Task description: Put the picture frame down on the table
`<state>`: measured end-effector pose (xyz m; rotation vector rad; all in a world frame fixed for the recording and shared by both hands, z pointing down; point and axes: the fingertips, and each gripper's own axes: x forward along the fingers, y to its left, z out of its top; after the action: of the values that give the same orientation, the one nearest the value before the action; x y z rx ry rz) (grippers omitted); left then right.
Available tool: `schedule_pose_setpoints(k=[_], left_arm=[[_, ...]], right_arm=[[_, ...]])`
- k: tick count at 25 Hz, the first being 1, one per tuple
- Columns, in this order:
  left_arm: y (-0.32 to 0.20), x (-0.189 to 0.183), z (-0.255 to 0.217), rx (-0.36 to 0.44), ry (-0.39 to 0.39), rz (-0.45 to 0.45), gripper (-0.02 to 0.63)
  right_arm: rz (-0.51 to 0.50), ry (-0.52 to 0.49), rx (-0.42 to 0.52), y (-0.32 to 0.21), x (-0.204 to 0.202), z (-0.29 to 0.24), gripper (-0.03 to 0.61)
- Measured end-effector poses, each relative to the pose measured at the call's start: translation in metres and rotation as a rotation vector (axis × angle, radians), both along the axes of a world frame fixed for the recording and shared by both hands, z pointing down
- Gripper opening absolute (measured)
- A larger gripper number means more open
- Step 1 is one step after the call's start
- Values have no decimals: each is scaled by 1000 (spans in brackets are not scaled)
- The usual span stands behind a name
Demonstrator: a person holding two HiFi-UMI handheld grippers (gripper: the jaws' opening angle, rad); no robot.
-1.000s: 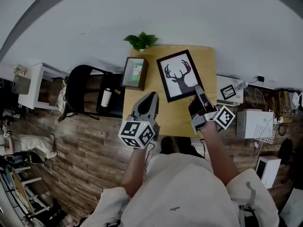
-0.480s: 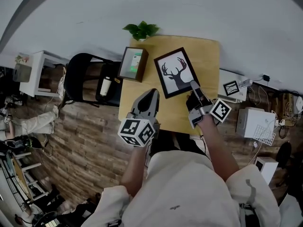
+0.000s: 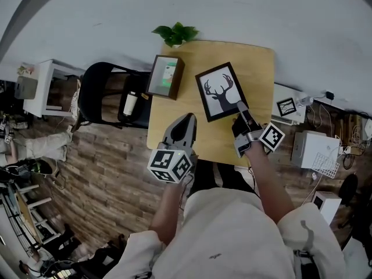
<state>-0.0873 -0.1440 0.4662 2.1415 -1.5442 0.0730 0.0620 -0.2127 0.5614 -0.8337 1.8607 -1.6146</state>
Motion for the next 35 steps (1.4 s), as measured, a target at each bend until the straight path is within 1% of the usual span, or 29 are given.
schedule_pose_setpoints(k=[3,10,19,24,27,31,35], left_arm=[[-2,-5,7,-13,3,1,8],[-10,-5,23,-31,11,38,8],[-13,-5,29,-44,28,79,8],[-16,-11,32,-47,14,99,8],[-17,-17,34,-53,18,102,8],[-17,-24,33,-53,20,107,8],[-16,-28,35,-57,26,113,8]], right_arm=[[23,9,-15,-1,1,10,63],[46,42,-72,-3,-4,38,63],[58,48,-125,-5,-16,60,63],[75,71,-153,-7,-21,71,63],[90,58,-176,-7,-25,77,63],[94,92,-178,-6,-28,81,63],[104,98,-181,-6,-31,84,63]])
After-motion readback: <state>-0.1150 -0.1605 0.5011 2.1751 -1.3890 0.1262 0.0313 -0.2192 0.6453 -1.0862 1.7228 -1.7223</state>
